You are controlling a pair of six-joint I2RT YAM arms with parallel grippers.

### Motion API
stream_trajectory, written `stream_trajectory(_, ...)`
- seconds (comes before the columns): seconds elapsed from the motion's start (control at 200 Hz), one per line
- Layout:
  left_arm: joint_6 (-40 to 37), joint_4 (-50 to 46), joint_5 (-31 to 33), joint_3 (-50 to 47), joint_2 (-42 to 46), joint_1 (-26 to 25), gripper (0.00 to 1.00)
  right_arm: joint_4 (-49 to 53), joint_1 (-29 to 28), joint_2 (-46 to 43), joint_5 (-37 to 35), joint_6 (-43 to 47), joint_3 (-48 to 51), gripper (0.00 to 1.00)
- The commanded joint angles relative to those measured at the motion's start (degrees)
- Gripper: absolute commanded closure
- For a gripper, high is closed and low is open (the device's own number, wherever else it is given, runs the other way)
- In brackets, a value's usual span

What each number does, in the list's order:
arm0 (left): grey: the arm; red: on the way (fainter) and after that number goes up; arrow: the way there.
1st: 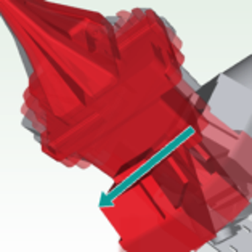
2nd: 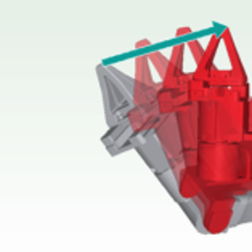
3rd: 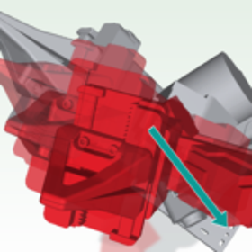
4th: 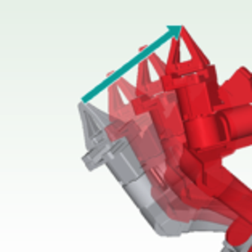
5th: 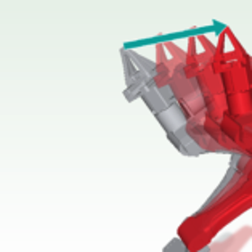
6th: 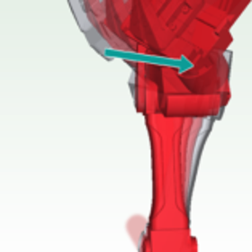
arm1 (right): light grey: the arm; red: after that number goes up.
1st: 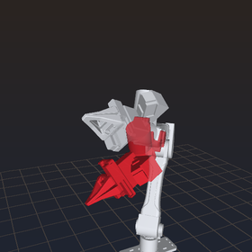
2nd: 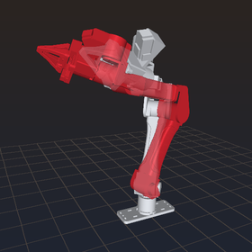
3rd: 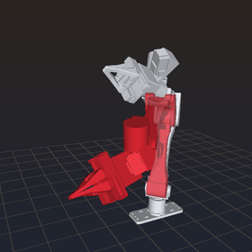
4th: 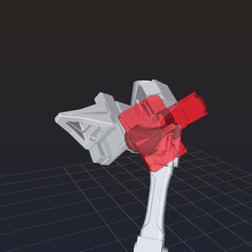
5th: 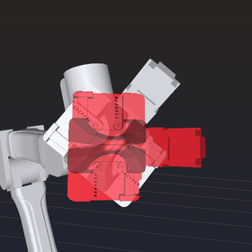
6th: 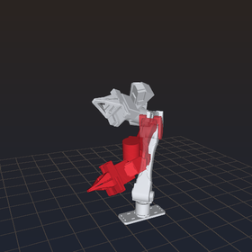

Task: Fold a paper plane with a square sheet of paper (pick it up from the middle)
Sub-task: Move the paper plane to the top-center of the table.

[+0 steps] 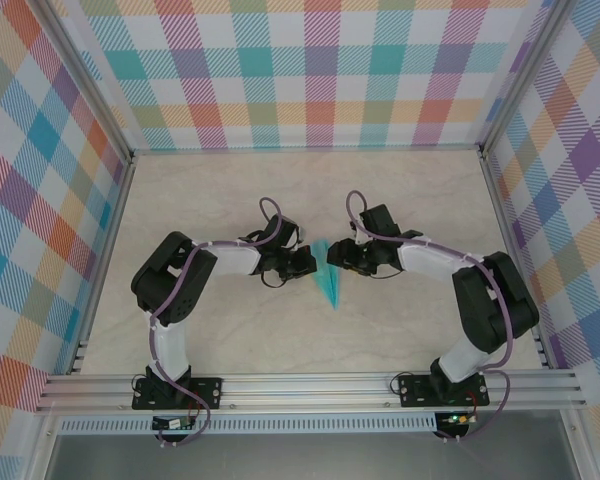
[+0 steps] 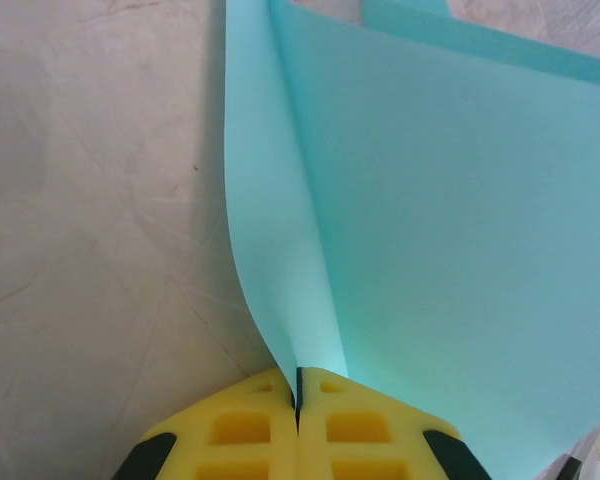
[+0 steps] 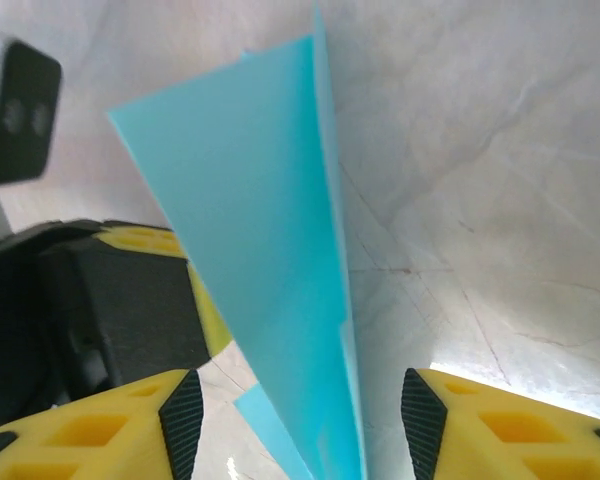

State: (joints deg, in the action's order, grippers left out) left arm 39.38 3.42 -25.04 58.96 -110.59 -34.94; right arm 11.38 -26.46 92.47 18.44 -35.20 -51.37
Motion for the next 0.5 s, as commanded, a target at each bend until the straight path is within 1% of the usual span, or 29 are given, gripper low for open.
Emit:
stream_trajectory(0.0,-0.6,0.6,1.5,-1.1,-2.1,1.1,1.00,-0.7,1.3,0.3,-1.4,-1.0,1.4,0.45)
stream_trajectory(0.175,-0.7,0.9,1.0,-1.0,-2.4,1.1,1.00,-0.1,1.3,4.2,1.8,0.5,-1.0,0.52)
stream_trajectory(0.3,-0.7,1.1,0.8,-0.9,-2.5,1.1,1.00,-0.1,1.3,6.2,3.8,1.9,-2.8,0.58)
stream_trajectory(0.365,-0.7,1.3,0.8,-0.9,-2.5,1.1,1.00,0.1,1.3,7.1,4.7,2.4,-3.7,0.65)
stream_trajectory(0.495,-0.4,1.3,1.1,-1.0,-2.5,1.2,1.00,0.6,1.4,7.2,3.5,2.2,-3.8,0.85)
